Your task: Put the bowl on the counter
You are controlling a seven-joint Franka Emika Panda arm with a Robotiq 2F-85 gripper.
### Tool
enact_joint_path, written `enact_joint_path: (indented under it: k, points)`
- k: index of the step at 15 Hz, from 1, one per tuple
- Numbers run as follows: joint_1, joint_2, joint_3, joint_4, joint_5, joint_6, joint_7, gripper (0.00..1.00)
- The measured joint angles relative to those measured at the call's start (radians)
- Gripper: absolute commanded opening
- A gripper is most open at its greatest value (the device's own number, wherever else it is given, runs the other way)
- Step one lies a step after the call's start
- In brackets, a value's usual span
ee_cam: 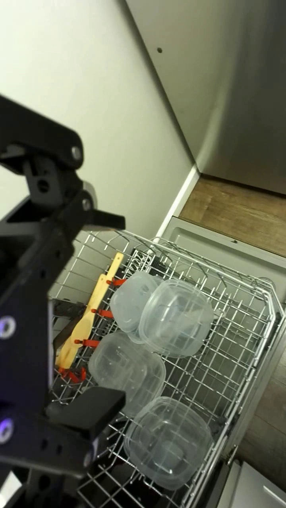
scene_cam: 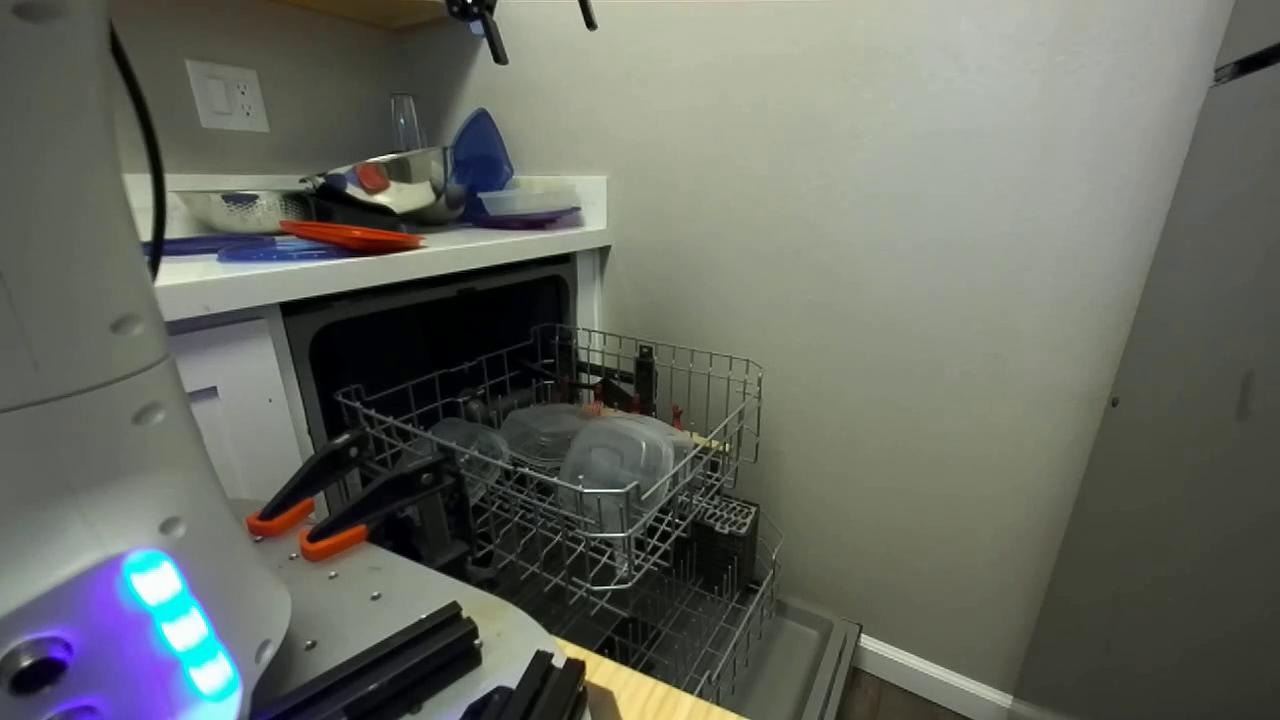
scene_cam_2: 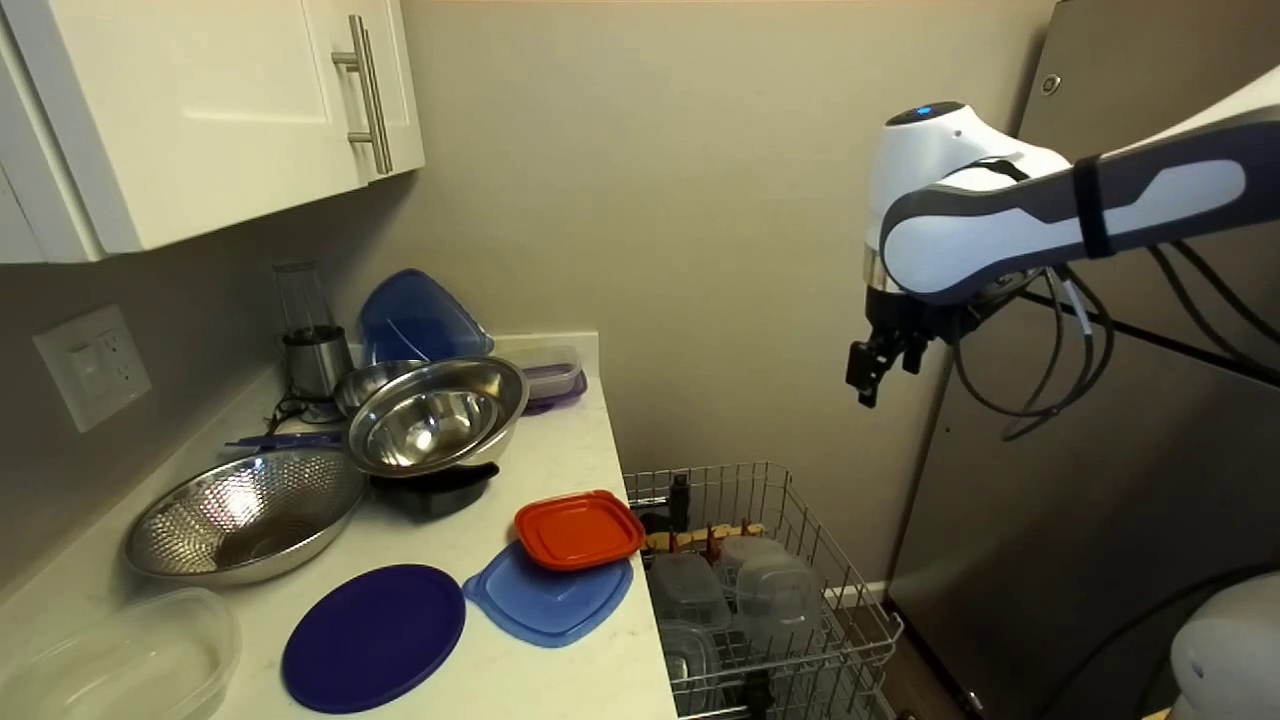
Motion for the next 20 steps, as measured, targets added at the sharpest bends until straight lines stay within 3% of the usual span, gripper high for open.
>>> enact_joint_path:
  k: [4, 15, 20]
  points:
    - [0.012, 0.098, 0.002, 0.080, -0.016, 0.050, -0.002, 1.00]
    - [0.012, 0.364, -0.019, 0.080, -0.016, 0.340, -0.002, 1.00]
    - [0.020, 0.407, -0.019, 0.085, -0.012, 0.364, -0.007, 1.00]
